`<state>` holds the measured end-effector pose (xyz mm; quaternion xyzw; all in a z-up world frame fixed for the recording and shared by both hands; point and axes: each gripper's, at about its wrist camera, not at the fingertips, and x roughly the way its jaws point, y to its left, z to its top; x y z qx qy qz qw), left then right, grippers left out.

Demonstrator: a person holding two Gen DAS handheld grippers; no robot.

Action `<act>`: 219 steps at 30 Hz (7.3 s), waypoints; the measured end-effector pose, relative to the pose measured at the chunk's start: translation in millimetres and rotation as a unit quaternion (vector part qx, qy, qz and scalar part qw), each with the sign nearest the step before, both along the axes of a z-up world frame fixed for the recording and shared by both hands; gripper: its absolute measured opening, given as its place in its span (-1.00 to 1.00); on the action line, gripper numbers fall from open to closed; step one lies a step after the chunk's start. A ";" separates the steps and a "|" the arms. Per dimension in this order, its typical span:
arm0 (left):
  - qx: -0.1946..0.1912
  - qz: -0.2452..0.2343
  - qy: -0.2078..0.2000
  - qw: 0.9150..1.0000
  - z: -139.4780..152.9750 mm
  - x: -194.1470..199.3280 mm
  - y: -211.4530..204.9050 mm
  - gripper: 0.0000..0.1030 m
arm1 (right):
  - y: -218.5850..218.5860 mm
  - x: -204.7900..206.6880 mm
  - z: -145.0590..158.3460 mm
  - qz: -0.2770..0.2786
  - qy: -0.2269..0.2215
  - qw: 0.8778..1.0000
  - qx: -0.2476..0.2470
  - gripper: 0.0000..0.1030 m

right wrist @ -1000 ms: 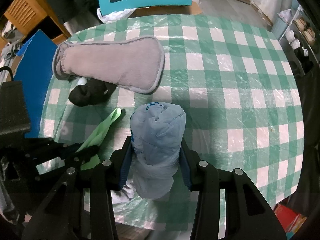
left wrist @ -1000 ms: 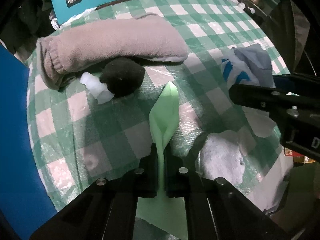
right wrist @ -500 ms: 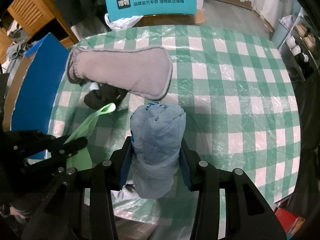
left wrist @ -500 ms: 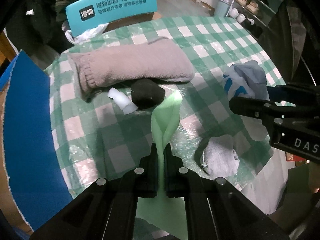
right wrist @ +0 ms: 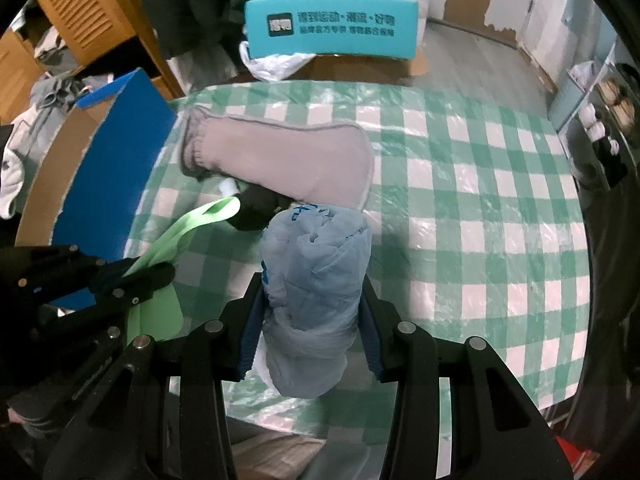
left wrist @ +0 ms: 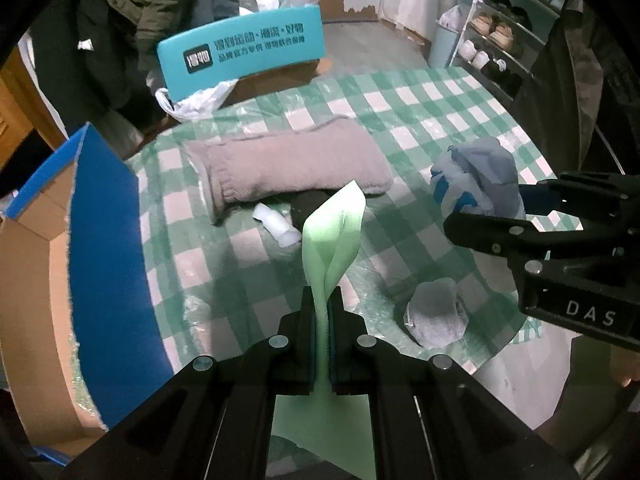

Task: Organize soft objects
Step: 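Lift the green cloth and blue sock with both grippers toward the box, then carry the green cloth and blue sock with both grippers over the cardboard box, then lower both grippers into the box and open them to release the items, then withdraw both grippers from the box back over the table, then lower the right gripper onto the grey rolled sock and grasp it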

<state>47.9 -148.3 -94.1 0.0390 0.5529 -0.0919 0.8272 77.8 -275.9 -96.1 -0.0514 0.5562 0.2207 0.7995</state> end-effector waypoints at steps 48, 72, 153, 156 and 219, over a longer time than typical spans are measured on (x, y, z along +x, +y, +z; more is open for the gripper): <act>-0.026 0.072 -0.082 0.994 68.0 -30.8 99.1 -0.91 | 102.6 -19.7 75.1 0.089 -0.059 0.994 0.038 -0.17; -0.046 0.138 -0.082 0.986 62.2 -42.5 171.0 -0.91 | 179.6 -22.6 75.6 0.143 -0.050 0.988 0.035 -0.17; -0.011 0.165 -0.067 0.984 52.1 -36.9 190.1 0.07 | 170.7 0.7 50.3 0.106 -0.023 0.994 0.030 0.37; -0.012 0.155 -0.066 0.986 52.0 -35.1 180.3 0.09 | 158.5 -0.1 49.1 0.100 -0.021 0.994 0.031 0.37; 0.004 0.049 0.078 0.996 -39.8 -7.6 45.4 0.11 | 14.0 -18.1 -79.8 0.030 0.105 0.993 -0.052 0.41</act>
